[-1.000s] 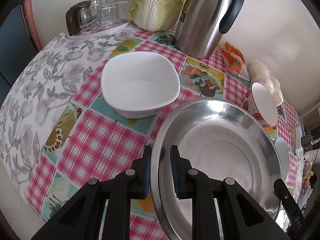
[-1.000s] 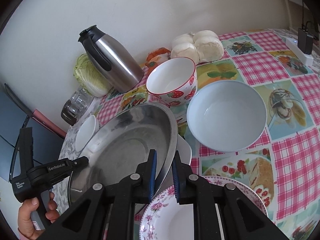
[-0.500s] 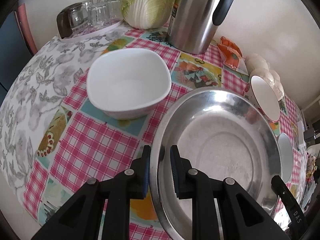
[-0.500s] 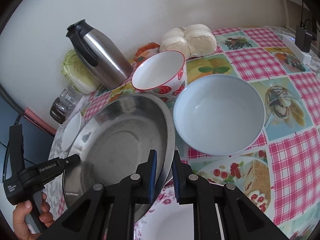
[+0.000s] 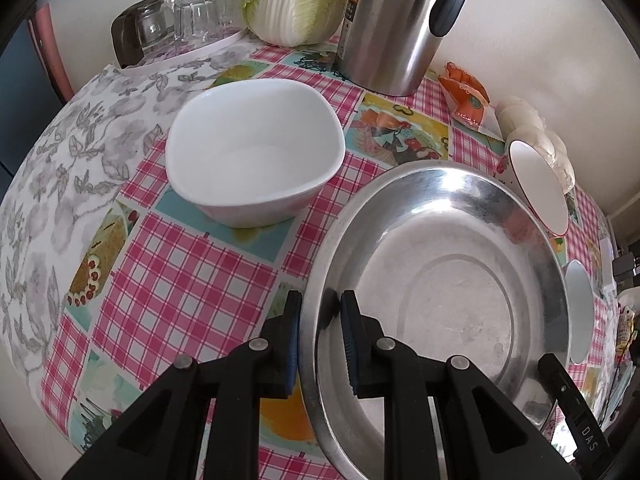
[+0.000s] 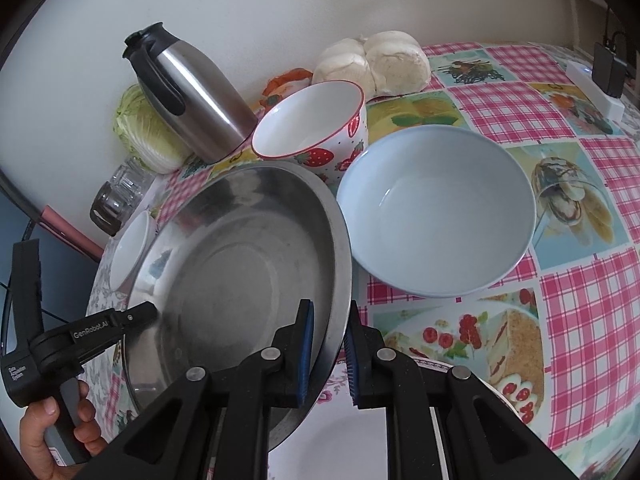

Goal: Organize plates and bowls
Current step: 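Lower the steel basin onto the cloth and open both grippers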

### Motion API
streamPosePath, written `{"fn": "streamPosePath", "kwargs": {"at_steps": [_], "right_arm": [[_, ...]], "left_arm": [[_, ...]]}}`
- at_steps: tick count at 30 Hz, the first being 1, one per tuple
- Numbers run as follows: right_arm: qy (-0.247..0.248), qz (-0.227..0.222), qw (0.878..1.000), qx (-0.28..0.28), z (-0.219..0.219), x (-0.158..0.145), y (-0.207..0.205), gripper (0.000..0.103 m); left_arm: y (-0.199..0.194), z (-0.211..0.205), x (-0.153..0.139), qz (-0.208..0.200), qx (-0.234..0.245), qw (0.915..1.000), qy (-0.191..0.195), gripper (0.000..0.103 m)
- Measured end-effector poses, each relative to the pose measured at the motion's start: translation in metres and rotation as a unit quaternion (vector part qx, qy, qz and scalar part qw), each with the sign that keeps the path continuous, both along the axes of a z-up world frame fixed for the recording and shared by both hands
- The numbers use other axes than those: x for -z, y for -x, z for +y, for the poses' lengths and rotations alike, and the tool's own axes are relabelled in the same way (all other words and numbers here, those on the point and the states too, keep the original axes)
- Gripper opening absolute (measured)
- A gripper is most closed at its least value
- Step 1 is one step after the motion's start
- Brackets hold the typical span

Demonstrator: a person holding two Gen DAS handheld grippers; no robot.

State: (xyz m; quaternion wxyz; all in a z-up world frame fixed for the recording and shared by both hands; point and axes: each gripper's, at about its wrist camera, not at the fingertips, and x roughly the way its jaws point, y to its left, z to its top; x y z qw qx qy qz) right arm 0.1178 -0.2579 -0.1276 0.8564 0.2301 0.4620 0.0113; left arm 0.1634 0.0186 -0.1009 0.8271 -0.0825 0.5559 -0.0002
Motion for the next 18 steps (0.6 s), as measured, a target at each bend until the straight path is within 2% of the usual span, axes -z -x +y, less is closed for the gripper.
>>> {"fn": "streamPosePath", "kwargs": {"at_steps": [4, 6, 8, 10, 12, 13, 15, 18], "right_arm": [[-0.001, 0.001, 1.0, 0.003, -0.002, -0.001, 0.0, 0.017], [-0.007, 0.003, 1.0, 0.008, -0.004, 0.0, 0.001, 0.019], [-0.009, 0.004, 1.0, 0.008, -0.005, -0.001, 0.003, 0.018], [-0.004, 0.005, 1.0, 0.007, -0.004, -0.002, 0.003, 0.018], [-0.001, 0.006, 1.0, 0.008, -0.004, -0.004, 0.004, 0.019], [0.001, 0.006, 1.0, 0.009, -0.004, -0.005, 0.004, 0.02], [0.005, 0.004, 1.0, 0.013, -0.005, -0.008, 0.006, 0.032], [0.011, 0.0, 1.0, 0.015, -0.004, -0.014, 0.008, 0.033]], "left_arm": [[0.001, 0.001, -0.003, 0.003, -0.003, 1.0, 0.003, 0.022], [0.001, 0.002, -0.004, 0.008, -0.004, 0.9999, 0.011, 0.041], [0.002, 0.004, -0.005, 0.009, -0.013, 0.9997, 0.019, 0.048], [0.003, 0.006, -0.007, 0.01, -0.019, 0.9995, 0.024, 0.048], [0.003, 0.006, -0.01, 0.01, -0.021, 0.9995, 0.021, 0.054], [0.004, 0.006, -0.012, 0.01, -0.022, 0.9996, 0.016, 0.056], [0.006, 0.005, -0.015, 0.009, -0.023, 0.9997, 0.009, 0.059], [0.007, 0.003, -0.019, 0.008, -0.019, 0.9998, 0.002, 0.064]]}}
